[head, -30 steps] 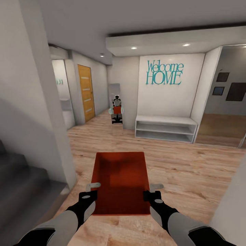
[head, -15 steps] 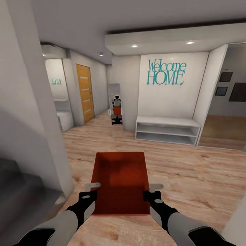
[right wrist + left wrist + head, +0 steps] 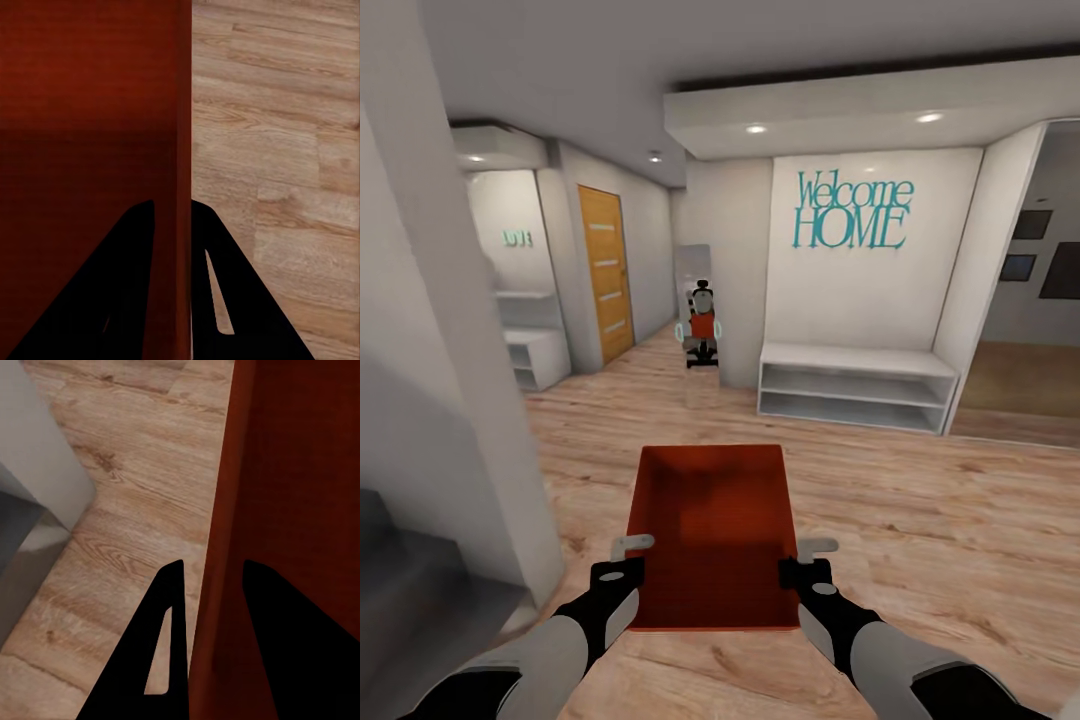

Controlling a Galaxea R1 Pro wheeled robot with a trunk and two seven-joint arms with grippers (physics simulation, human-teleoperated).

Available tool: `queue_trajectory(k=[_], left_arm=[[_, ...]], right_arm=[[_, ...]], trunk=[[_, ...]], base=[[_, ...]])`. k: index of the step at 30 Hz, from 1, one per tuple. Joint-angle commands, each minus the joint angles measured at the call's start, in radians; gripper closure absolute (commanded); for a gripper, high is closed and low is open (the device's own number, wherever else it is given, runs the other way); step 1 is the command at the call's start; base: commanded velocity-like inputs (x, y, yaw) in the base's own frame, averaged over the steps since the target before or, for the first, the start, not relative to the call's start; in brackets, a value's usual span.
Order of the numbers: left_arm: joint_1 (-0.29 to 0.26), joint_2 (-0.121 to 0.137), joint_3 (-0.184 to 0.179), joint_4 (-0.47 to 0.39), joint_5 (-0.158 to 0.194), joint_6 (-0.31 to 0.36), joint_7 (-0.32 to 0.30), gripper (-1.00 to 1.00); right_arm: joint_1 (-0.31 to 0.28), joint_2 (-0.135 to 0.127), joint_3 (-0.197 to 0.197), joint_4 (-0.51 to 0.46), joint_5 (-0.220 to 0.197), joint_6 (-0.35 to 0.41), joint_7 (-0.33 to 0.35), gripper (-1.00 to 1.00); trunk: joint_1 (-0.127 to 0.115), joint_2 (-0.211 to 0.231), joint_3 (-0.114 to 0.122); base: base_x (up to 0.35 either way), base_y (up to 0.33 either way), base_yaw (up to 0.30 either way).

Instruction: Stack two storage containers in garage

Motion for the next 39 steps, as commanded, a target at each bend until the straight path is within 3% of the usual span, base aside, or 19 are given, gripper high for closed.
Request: queue_trajectory(k=[1, 39], left_arm=[[0.000, 0.037, 0.020, 0.003, 0.007, -0.001, 0.005, 1.00], [0.001, 0.037, 0.020, 0.003, 0.007, -0.001, 0.005, 1.00]], right_arm=[[-0.002, -0.007, -0.064, -0.002, -0.004, -0.045, -0.020, 1.00], [-0.002, -0.007, -0.065, -0.002, -0.004, -0.048, -0.020, 1.00]], trunk=[[0.001, -0.001, -0.001], [0.001, -0.001, -0.001]], base=[[0.323, 0.000, 0.000], [0.323, 0.000, 0.004]])
